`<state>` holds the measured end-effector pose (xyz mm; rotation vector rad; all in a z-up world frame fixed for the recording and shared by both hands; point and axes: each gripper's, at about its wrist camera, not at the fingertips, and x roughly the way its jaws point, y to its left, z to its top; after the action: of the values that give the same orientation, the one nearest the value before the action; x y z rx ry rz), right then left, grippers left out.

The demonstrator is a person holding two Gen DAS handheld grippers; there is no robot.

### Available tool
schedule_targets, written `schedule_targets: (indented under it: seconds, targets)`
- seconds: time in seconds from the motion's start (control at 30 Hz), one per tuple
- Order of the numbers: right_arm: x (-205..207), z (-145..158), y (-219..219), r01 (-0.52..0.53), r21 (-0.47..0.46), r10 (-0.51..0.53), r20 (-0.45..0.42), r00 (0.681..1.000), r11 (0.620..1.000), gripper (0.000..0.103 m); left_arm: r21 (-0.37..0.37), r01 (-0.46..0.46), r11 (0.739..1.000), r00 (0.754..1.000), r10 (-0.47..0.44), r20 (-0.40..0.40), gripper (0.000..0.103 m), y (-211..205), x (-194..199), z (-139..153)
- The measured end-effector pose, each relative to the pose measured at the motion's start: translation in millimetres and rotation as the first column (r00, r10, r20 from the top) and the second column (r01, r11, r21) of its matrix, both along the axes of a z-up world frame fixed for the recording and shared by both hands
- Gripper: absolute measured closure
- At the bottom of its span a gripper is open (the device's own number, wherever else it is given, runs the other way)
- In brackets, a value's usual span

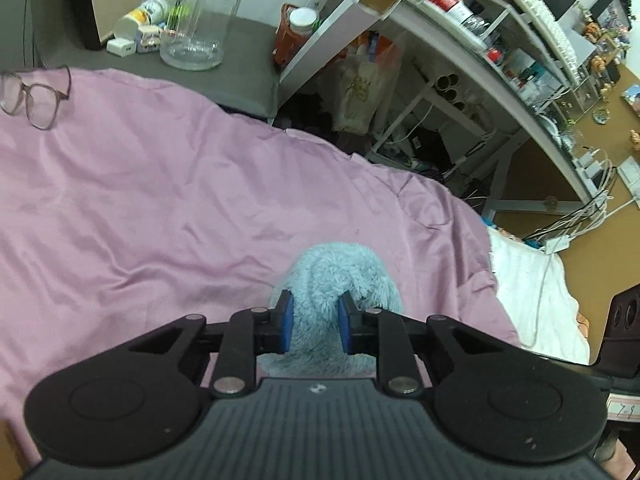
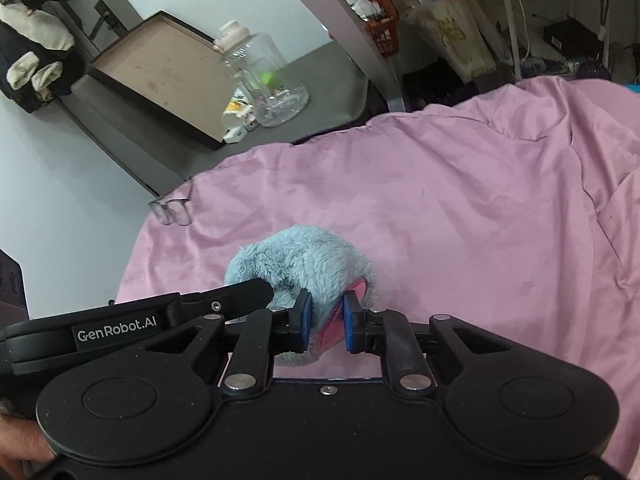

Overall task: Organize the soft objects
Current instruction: 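Lift the grey plush with the right tool and carry it over the box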

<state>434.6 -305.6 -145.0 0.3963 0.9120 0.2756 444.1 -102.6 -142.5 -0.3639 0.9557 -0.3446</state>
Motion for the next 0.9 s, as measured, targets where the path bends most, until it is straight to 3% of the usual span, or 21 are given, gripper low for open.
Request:
schedule_targets:
  seconds: [0.4,0.9]
  targets:
    - [-62,51,38,-0.067,-0.026,0.068,0.052,0.996,0.997,0.087,0.006,-0.046,0.999,0.998,0.046,0.049,0.082,32,-70,50]
    - [-120,83,93,-0.138,-0.049,0.142,0.093,0.985,0.989,0.087,0.008,-0.095,0.995,0.992,0.094,0.086,0.082,83,-141,81]
